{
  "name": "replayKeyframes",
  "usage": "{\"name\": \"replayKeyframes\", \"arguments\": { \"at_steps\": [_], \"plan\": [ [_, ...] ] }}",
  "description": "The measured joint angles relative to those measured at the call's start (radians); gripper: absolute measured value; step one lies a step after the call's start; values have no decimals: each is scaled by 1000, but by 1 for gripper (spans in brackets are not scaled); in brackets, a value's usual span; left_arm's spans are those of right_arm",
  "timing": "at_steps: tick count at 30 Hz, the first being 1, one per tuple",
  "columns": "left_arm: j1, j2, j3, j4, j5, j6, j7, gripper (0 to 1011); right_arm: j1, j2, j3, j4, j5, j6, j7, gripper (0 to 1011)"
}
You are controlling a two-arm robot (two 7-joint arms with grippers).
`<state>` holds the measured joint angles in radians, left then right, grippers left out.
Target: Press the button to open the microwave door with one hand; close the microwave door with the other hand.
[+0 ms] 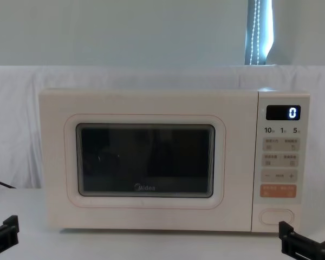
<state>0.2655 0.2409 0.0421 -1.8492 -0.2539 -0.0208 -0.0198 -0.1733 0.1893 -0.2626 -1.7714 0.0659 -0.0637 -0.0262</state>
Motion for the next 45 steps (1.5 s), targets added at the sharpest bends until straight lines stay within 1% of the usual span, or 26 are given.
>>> {"name": "replayKeyframes", "arguments": {
  "at_steps": [45],
  "plan": [
    [0,0,0,0,0,0,0,1001,0,0,0,0,0,0,0,1002]
  ]
}}
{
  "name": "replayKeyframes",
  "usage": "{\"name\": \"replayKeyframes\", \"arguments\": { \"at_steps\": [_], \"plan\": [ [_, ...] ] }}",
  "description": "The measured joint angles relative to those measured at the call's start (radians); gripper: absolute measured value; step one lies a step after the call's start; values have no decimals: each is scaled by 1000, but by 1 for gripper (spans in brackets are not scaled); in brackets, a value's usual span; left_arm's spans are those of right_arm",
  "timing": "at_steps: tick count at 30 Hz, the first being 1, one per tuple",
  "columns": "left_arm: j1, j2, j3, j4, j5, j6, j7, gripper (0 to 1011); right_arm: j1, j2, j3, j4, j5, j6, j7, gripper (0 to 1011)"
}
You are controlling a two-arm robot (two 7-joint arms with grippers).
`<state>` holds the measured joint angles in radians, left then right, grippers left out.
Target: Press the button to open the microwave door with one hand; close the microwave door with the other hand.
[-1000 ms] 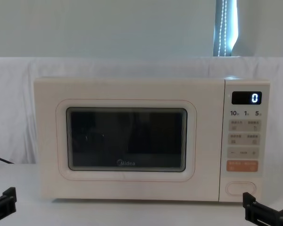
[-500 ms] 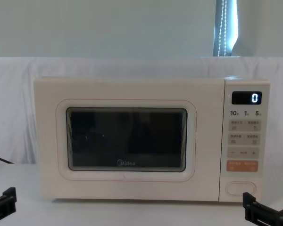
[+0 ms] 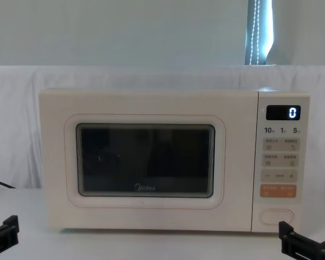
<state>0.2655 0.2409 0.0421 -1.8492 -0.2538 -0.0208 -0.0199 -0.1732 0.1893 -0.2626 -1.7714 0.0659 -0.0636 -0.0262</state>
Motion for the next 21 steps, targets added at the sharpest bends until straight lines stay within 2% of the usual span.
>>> {"name": "replayKeyframes", "arguments": {
  "at_steps": [21],
  "plan": [
    [0,0,0,0,0,0,0,1001,0,0,0,0,0,0,0,1002]
  ]
}}
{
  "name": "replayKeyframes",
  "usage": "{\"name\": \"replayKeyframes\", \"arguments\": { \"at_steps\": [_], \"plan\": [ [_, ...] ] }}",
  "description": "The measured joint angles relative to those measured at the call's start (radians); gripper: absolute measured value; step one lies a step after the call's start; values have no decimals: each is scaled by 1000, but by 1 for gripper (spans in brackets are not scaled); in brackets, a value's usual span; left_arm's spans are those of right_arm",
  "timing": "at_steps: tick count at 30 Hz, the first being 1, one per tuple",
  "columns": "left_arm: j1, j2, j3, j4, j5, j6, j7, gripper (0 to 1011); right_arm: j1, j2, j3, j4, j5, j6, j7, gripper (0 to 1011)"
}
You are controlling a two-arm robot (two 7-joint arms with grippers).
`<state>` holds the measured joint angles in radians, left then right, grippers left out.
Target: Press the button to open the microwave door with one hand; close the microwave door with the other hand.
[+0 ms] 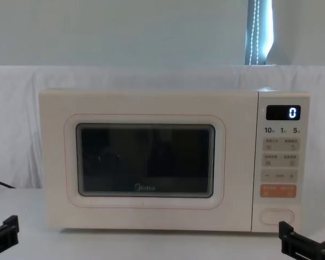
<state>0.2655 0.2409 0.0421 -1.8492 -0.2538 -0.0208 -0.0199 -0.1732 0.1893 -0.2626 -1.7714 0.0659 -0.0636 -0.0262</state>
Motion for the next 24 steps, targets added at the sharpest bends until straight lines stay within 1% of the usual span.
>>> {"name": "replayKeyframes", "arguments": {
  "at_steps": [3,4,7,9,10,11,12,13,14,15,18,19,20,21,22,23,24],
  "plan": [
    [0,0,0,0,0,0,0,1001,0,0,0,0,0,0,0,1000],
    [0,0,0,0,0,0,0,1001,0,0,0,0,0,0,0,968],
    [0,0,0,0,0,0,0,1001,0,0,0,0,0,0,0,933],
    [0,0,0,0,0,0,0,1001,0,0,0,0,0,0,0,877],
    [0,0,0,0,0,0,0,1001,0,0,0,0,0,0,0,866],
    [0,0,0,0,0,0,0,1001,0,0,0,0,0,0,0,819],
    [0,0,0,0,0,0,0,1001,0,0,0,0,0,0,0,819],
    [0,0,0,0,0,0,0,1001,0,0,0,0,0,0,0,778],
    [0,0,0,0,0,0,0,1001,0,0,0,0,0,0,0,759],
    [0,0,0,0,0,0,0,1001,0,0,0,0,0,0,0,702],
    [0,0,0,0,0,0,0,1001,0,0,0,0,0,0,0,645],
    [0,0,0,0,0,0,0,1001,0,0,0,0,0,0,0,586],
    [0,0,0,0,0,0,0,1001,0,0,0,0,0,0,0,549],
    [0,0,0,0,0,0,0,1001,0,0,0,0,0,0,0,526],
    [0,0,0,0,0,0,0,1001,0,0,0,0,0,0,0,526],
    [0,0,0,0,0,0,0,1001,0,0,0,0,0,0,0,464],
    [0,0,0,0,0,0,0,1001,0,0,0,0,0,0,0,424]
  ]
}}
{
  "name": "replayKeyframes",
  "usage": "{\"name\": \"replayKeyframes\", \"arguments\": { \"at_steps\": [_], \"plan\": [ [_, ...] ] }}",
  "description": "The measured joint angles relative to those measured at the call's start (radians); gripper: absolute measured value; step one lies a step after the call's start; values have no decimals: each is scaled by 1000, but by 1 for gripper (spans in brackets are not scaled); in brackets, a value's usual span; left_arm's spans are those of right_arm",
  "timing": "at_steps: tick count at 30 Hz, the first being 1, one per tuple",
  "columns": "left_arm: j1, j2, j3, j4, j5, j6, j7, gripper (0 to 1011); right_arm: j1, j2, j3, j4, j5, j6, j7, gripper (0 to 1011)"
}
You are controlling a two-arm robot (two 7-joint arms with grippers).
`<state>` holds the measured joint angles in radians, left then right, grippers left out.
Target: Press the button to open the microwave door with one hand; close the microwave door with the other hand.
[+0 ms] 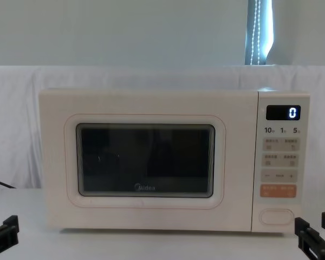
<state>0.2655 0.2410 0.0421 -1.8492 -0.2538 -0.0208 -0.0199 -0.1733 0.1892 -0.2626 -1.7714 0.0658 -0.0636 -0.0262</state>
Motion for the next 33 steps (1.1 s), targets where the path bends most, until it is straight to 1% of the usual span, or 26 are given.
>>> {"name": "replayKeyframes", "arguments": {
  "at_steps": [2,3,5,6,9,10,11,14,15,33],
  "plan": [
    [0,0,0,0,0,0,0,1001,0,0,0,0,0,0,0,385],
    [0,0,0,0,0,0,0,1001,0,0,0,0,0,0,0,328],
    [0,0,0,0,0,0,0,1001,0,0,0,0,0,0,0,297],
    [0,0,0,0,0,0,0,1001,0,0,0,0,0,0,0,232],
    [0,0,0,0,0,0,0,1001,0,0,0,0,0,0,0,173],
    [0,0,0,0,0,0,0,1001,0,0,0,0,0,0,0,122],
    [0,0,0,0,0,0,0,1001,0,0,0,0,0,0,0,111],
    [0,0,0,0,0,0,0,1001,0,0,0,0,0,0,0,14],
    [0,0,0,0,0,0,0,1001,0,0,0,0,0,0,0,0],
    [0,0,0,0,0,0,0,1001,-1,-4,3,0,-2,2,1,0]
  ]
}}
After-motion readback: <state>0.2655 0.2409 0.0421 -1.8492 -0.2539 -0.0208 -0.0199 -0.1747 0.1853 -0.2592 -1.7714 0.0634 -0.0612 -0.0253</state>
